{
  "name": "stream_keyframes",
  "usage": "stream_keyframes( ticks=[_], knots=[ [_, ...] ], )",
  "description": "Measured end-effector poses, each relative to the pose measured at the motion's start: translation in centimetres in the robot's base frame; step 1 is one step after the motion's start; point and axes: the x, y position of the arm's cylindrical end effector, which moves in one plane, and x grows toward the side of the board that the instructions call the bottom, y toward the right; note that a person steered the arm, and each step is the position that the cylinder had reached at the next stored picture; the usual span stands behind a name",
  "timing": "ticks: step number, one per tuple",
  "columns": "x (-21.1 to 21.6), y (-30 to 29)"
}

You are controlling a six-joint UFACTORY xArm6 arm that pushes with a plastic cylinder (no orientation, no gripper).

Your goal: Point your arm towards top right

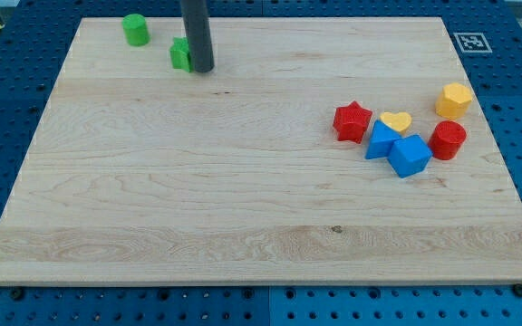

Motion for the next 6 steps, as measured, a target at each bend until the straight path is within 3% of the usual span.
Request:
stream_keyframes(
  ticks=[1, 3, 5, 6],
  knots=[
    [1.3, 5.5],
    [-1.0, 17.0],
    [-1.6, 34.8],
    [-1.2, 35.2]
  ],
)
